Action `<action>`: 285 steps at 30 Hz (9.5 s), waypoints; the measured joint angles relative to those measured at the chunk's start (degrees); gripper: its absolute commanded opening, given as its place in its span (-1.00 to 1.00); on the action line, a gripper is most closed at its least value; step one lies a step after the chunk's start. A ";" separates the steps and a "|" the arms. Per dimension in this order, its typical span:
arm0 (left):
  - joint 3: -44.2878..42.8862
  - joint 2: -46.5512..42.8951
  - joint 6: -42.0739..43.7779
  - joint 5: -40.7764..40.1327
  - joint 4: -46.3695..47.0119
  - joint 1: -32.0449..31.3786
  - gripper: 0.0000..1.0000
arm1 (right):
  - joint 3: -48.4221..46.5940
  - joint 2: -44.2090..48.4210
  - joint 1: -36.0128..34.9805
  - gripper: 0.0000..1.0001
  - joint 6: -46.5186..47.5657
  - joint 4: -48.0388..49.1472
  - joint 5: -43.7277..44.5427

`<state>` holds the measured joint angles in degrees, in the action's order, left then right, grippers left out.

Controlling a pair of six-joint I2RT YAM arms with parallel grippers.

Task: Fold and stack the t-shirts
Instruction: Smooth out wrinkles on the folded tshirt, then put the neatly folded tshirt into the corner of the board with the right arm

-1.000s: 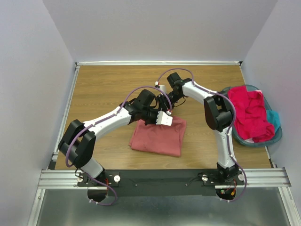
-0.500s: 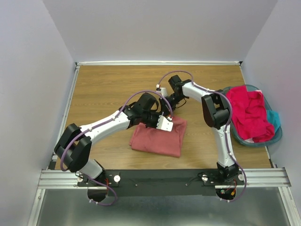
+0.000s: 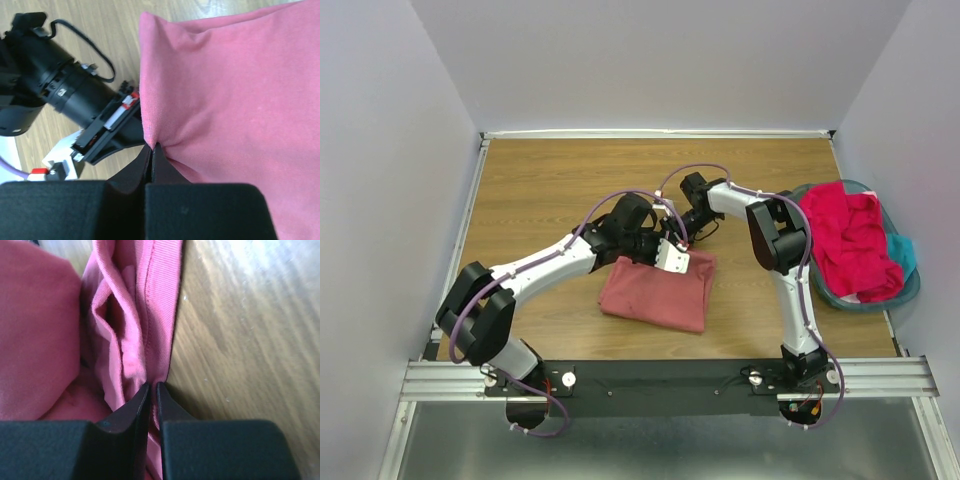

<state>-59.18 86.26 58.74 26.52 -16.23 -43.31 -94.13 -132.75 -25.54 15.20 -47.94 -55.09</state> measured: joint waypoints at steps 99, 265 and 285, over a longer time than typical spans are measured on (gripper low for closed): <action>-28.57 31.10 3.04 21.27 -34.47 25.55 -1.00 | 12.96 20.06 8.61 -0.99 14.82 -8.48 18.18; -7.13 -3.02 -69.40 -10.08 11.34 8.87 0.92 | 17.27 38.69 17.29 1.00 -28.59 21.97 15.19; -10.36 7.69 -70.69 -22.80 3.17 18.34 0.93 | 12.92 28.28 -8.59 1.00 -23.98 16.11 45.48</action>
<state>-69.54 93.95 -11.94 3.73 -13.06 -24.97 -81.21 -104.47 -34.13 -8.78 -31.83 -9.61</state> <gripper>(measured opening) 0.963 0.997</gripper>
